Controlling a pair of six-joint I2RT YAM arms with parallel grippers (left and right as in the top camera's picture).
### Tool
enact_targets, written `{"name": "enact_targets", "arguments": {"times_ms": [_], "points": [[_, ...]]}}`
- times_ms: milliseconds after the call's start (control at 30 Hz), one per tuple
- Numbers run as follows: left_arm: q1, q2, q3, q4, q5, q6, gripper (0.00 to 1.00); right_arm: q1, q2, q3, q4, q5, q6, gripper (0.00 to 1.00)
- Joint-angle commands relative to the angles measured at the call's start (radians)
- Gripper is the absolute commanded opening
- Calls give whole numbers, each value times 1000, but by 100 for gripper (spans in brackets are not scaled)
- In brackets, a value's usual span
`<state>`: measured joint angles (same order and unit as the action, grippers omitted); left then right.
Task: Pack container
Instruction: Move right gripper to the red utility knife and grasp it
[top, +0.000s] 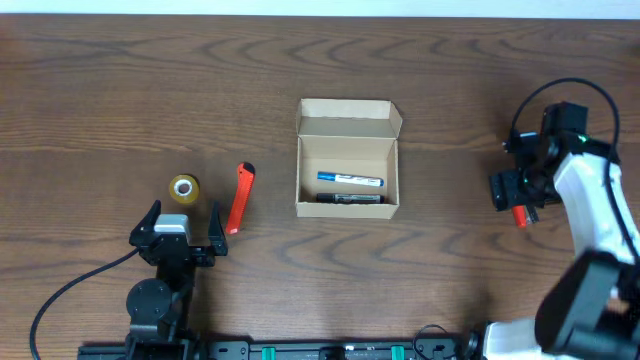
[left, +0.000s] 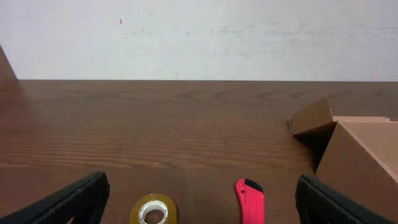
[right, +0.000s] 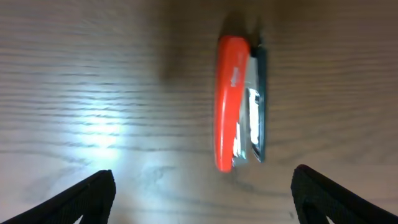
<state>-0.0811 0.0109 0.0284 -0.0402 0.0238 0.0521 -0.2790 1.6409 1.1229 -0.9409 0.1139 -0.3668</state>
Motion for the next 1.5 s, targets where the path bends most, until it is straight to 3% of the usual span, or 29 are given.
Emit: {"name": "enact_targets", "arguments": {"times_ms": [0, 433, 1067, 1300, 1400, 1467], "points": [[-1, -5, -24, -31, 30, -8, 95, -12, 62, 19, 18, 10, -32, 87], [-1, -5, -23, -31, 41, -8, 95, -68, 107, 29, 117, -6, -59, 90], [-1, -5, -23, -30, 48, -8, 95, -102, 232, 29, 183, -54, -53, 82], [-1, -5, -23, -30, 47, -8, 95, -104, 231, 29, 190, -62, -53, 22], [-1, -5, -23, -30, 47, -8, 95, -104, 232, 29, 190, -64, -53, 13], [-1, -5, -23, -30, 47, -8, 95, -104, 232, 28, 190, -66, -53, 1]]}}
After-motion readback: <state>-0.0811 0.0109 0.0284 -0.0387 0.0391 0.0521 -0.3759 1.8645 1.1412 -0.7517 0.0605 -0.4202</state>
